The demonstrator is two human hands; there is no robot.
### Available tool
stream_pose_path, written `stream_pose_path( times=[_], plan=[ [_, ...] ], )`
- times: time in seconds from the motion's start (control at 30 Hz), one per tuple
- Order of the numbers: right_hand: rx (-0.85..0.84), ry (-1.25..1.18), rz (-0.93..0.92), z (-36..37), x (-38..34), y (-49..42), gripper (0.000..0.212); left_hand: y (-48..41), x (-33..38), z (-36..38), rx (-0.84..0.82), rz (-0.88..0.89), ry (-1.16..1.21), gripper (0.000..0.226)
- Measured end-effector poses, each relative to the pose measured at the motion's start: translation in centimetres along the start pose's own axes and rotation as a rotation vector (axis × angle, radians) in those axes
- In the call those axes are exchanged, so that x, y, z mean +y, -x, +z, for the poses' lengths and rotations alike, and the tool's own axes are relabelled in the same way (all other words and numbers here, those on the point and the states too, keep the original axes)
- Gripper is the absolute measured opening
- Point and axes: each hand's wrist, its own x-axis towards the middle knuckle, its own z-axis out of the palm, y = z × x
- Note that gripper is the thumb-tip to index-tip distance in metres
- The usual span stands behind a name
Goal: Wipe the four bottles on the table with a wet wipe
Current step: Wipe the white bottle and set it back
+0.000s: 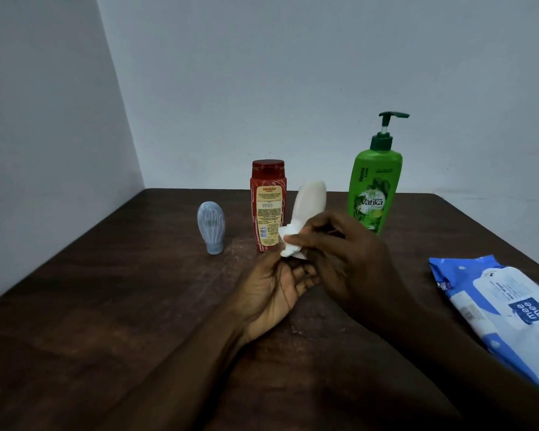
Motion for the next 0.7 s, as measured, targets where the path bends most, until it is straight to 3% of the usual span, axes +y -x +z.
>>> stream_pose_path(
  times=[0.33,0.53,0.7],
  plan=[
    [0.119,-0.011,0.206,-2.9,1.6,-5.1,0.016,0.3,0.4,0.1,-0.056,-0.086,-0.043,0.05],
    [0.055,-0.167,0.307,-3.7,0.5,-5.0,0.015,0.4,0.4,0.4,-0.022,-0.07,-0.039,0.044],
    [0.157,-0.411,0.476,-4.3,-0.8,-4.3,0.021,0.3,0.5,0.6,0.016,-0.027,-0.037,0.04]
  ],
)
